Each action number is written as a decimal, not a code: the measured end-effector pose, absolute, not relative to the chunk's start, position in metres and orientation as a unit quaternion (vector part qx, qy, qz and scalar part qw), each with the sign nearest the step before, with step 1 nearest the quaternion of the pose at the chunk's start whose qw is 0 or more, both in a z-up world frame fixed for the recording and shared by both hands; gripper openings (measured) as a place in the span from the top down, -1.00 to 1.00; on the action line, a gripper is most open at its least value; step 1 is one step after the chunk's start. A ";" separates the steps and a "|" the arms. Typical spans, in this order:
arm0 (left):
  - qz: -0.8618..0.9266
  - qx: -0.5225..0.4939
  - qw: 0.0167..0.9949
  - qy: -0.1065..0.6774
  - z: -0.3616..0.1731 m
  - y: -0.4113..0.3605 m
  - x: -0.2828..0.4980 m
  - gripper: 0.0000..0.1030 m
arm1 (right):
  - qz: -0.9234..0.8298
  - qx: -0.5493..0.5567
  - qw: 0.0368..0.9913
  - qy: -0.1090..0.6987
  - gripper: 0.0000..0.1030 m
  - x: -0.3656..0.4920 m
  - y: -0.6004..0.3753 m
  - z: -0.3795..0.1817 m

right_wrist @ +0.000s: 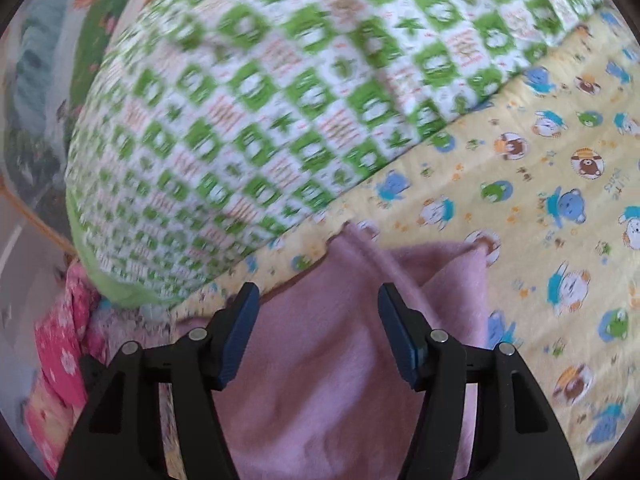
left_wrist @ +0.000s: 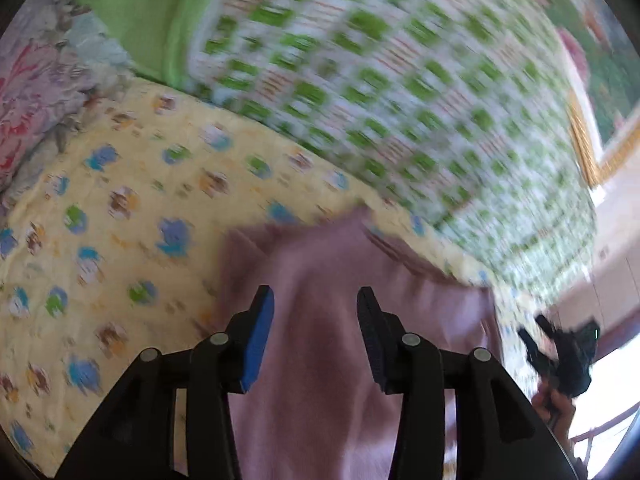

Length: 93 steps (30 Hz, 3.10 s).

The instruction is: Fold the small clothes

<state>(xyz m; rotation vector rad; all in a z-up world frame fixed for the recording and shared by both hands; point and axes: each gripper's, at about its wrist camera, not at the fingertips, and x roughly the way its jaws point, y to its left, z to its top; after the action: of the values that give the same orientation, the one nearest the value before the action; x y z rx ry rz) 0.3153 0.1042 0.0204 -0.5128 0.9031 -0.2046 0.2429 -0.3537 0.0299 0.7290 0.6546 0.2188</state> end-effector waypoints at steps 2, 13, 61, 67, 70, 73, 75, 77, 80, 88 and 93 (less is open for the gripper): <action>-0.131 -0.214 0.859 0.447 0.018 0.073 0.305 0.07 | 0.132 0.323 0.879 0.326 -0.22 0.238 -0.328 0.029; -0.221 -0.030 0.837 0.499 -0.040 -0.042 0.290 0.07 | 0.281 0.060 0.850 0.441 -0.22 0.259 -0.195 -0.026; -0.010 -0.183 0.844 0.504 -0.036 0.109 0.207 -0.26 | -0.017 0.196 0.893 0.405 -0.14 0.154 -0.348 -0.007; -0.007 -0.227 0.833 0.505 -0.029 0.124 0.180 -0.29 | 0.104 0.195 0.890 0.399 -0.16 0.184 -0.266 0.013; -0.006 -0.232 0.825 0.516 -0.034 0.123 0.175 -0.30 | 0.162 0.168 0.881 0.412 -0.16 0.208 -0.218 0.014; 0.001 -0.246 0.818 0.521 -0.040 0.125 0.173 -0.30 | 0.236 0.161 0.855 0.433 -0.21 0.242 -0.169 0.005; 0.004 -0.254 0.812 0.525 -0.044 0.128 0.172 -0.31 | 0.238 0.156 0.844 0.456 -0.22 0.265 -0.151 -0.008; 0.003 -0.260 0.809 0.528 -0.047 0.130 0.172 -0.31 | 0.155 0.131 0.853 0.482 -0.22 0.277 -0.154 -0.019; 0.002 -0.268 0.805 0.529 -0.051 0.133 0.171 -0.31 | 0.080 0.176 0.853 0.486 -0.22 0.298 -0.166 -0.019; -0.001 -0.301 0.793 0.529 -0.064 0.137 0.171 -0.35 | 0.163 0.123 0.861 0.466 -0.37 0.315 -0.042 0.020; -0.007 -0.303 0.798 0.521 -0.071 0.137 0.173 -0.35 | 0.146 0.082 0.861 0.480 -0.45 0.339 0.021 0.010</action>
<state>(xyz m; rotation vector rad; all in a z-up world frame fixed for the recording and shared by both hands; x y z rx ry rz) 0.1729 0.1367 -0.0711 -0.6514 1.1194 -0.0151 0.3389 0.0207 0.0096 0.1729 1.0081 0.3058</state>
